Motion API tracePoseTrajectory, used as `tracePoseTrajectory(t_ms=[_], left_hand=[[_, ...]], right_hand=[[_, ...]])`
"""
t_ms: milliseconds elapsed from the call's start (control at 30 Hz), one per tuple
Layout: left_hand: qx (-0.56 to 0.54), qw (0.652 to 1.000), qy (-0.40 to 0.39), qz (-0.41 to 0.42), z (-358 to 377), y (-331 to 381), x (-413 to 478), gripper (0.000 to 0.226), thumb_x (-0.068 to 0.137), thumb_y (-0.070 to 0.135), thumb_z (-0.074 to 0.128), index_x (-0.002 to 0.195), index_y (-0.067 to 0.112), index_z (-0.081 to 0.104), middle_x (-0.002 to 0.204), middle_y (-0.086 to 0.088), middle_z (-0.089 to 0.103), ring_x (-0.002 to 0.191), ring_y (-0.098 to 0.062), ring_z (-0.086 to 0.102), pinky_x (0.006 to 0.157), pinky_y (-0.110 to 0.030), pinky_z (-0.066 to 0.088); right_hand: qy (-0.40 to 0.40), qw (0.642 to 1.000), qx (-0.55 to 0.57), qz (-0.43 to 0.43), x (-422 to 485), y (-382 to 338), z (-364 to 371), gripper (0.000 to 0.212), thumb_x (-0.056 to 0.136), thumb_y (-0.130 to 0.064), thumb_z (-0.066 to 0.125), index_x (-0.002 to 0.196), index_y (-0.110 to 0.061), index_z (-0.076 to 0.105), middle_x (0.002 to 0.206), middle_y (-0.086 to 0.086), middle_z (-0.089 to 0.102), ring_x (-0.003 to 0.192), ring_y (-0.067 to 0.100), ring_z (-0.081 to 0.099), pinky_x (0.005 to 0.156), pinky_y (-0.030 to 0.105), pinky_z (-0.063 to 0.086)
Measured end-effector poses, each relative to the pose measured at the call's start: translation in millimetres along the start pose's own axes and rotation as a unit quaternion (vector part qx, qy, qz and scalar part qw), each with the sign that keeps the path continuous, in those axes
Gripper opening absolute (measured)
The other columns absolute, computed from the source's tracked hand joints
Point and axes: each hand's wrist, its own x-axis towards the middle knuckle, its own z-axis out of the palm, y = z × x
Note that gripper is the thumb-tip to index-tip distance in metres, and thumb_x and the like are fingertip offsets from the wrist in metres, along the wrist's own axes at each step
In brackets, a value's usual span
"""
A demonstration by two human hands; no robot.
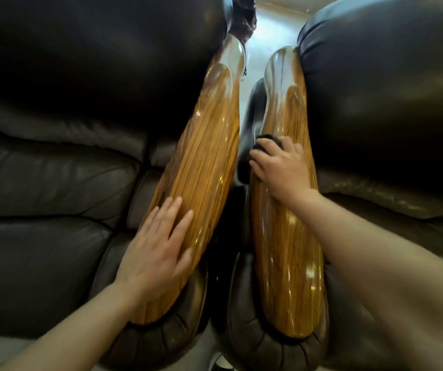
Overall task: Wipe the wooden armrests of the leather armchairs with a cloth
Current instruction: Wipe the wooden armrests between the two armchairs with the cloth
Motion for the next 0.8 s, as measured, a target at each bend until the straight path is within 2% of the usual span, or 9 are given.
tracePoseTrajectory(t_ms=[100,200,333,367,467,533,633,700,800], left_hand=[[0.008,1.0,0.004,-0.024,-2.8,8.9,35.3,0.072,0.092,0.049,0.037,0.155,0.017,0.023,0.164,-0.014,0.014,0.153,-0.025,0.005,0.123,-0.05,0.014],[0.009,0.999,0.004,-0.034,-1.8,10.0,43.7,0.073,0.092,0.051,0.035,0.156,0.019,0.018,0.165,-0.014,0.011,0.153,-0.025,0.001,0.123,-0.052,0.011],[0.006,1.0,0.0,-0.023,-1.4,5.3,40.8,0.073,0.094,0.054,0.032,0.157,0.021,0.014,0.166,-0.011,0.008,0.153,-0.023,-0.003,0.123,-0.053,0.012],[0.007,1.0,0.0,-0.02,-1.1,4.0,40.8,0.073,0.094,0.054,0.031,0.157,0.022,0.013,0.166,-0.011,0.007,0.153,-0.023,-0.003,0.123,-0.052,0.012],[0.012,1.0,0.001,-0.019,1.0,5.3,40.6,0.076,0.093,0.055,0.033,0.157,0.02,0.011,0.166,-0.012,0.005,0.153,-0.024,-0.004,0.123,-0.053,0.01],[0.025,0.999,0.001,-0.033,3.8,11.2,41.6,0.08,0.092,0.057,0.034,0.157,0.017,0.009,0.166,-0.014,0.003,0.153,-0.026,-0.006,0.122,-0.055,0.009],[0.064,0.997,-0.01,-0.049,7.1,21.4,44.0,0.089,0.088,0.062,0.034,0.156,0.011,0.009,0.164,-0.02,0.002,0.152,-0.032,-0.007,0.121,-0.059,0.01],[0.073,0.996,-0.016,-0.052,7.2,23.1,44.6,0.091,0.088,0.064,0.034,0.156,0.009,0.008,0.164,-0.022,0.002,0.152,-0.034,-0.007,0.12,-0.061,0.01],[0.068,0.996,-0.026,-0.052,3.4,21.6,43.7,0.09,0.089,0.063,0.033,0.156,0.012,0.004,0.165,-0.02,-0.002,0.152,-0.032,-0.011,0.121,-0.059,0.009]], right_hand=[[0.003,0.998,0.06,0.008,-58.1,-12.8,9.2,0.035,0.102,-0.043,0.046,0.127,-0.029,0.066,0.15,-0.001,0.05,0.143,0.035,0.035,0.109,0.056,0.03],[-0.019,0.99,0.123,-0.063,-149.8,-25.6,18.9,0.037,0.103,-0.043,0.049,0.137,-0.031,0.059,0.16,-0.004,0.037,0.153,0.033,0.018,0.116,0.062,0.022],[-0.038,0.975,0.144,-0.164,-183.8,8.5,17.7,0.04,0.103,-0.043,0.051,0.142,-0.036,0.054,0.163,-0.003,0.032,0.152,0.036,0.021,0.118,0.061,0.023],[-0.034,0.979,0.148,-0.138,-168.8,19.7,18.0,0.041,0.103,-0.044,0.048,0.144,-0.038,0.051,0.163,-0.001,0.031,0.152,0.036,0.021,0.119,0.06,0.021],[-0.027,0.981,0.187,0.043,-106.7,49.3,18.1,0.045,0.103,-0.047,0.041,0.148,-0.041,0.042,0.164,0.001,0.026,0.151,0.036,0.018,0.12,0.058,0.02],[-0.037,0.965,0.212,0.148,-66.9,62.3,21.2,0.046,0.104,-0.048,0.038,0.15,-0.041,0.038,0.166,0.0,0.02,0.15,0.038,0.017,0.12,0.057,0.021],[-0.047,0.941,0.232,0.242,-24.7,66.4,27.3,0.05,0.104,-0.053,0.034,0.151,-0.039,0.037,0.167,-0.003,0.016,0.15,0.037,0.014,0.12,0.057,0.021],[-0.04,0.941,0.222,0.252,-20.7,57.2,26.6,0.051,0.104,-0.053,0.034,0.151,-0.036,0.039,0.166,-0.003,0.02,0.151,0.036,0.011,0.12,0.058,0.02],[-0.011,0.963,0.208,0.172,-51.3,39.3,19.9,0.052,0.103,-0.051,0.039,0.151,-0.03,0.042,0.164,0.0,0.027,0.153,0.033,0.01,0.121,0.06,0.016]])
